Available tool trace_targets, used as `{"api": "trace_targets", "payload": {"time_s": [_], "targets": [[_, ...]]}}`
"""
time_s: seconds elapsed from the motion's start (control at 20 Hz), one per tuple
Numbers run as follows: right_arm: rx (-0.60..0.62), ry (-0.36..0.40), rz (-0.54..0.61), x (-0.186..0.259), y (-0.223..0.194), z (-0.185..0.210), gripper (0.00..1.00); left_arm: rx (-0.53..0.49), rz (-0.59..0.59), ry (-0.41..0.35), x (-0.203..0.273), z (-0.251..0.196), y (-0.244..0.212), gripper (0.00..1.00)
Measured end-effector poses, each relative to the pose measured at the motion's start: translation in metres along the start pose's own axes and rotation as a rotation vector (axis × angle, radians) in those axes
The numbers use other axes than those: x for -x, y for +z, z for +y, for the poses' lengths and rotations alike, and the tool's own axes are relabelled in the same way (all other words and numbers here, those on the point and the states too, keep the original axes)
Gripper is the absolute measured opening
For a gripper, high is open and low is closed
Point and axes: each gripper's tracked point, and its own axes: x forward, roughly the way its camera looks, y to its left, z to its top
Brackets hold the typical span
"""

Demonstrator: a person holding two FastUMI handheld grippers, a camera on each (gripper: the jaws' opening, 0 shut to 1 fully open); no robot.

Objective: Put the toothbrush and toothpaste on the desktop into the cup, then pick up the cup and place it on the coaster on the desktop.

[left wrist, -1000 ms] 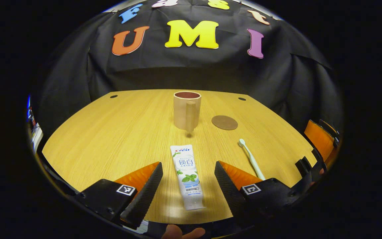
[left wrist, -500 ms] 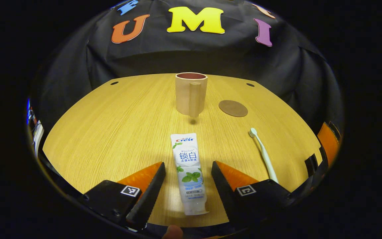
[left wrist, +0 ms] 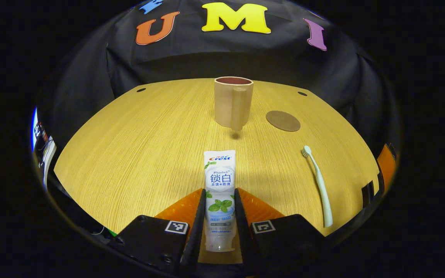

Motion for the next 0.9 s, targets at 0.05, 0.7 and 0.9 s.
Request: {"api": "trace_targets", "payload": {"time_s": [0.05,0.7,0.9], "targets": [[-0.013,0.003,0.018,-0.004,-0.005,0.001,0.96,0.01,0.003,-0.003,0.001,0.0,-0.001,0.45],[0.085,0.039,0.181,-0.04,-0.045,0.049,0.95,0.022,-0.126,-0.006,0.042,0.024,0.03,0.46],[0.082,0.044,0.238,-0.059,-0.059,0.061,0.95,0.023,-0.181,0.004,0.054,0.034,0.043,0.42]]}}
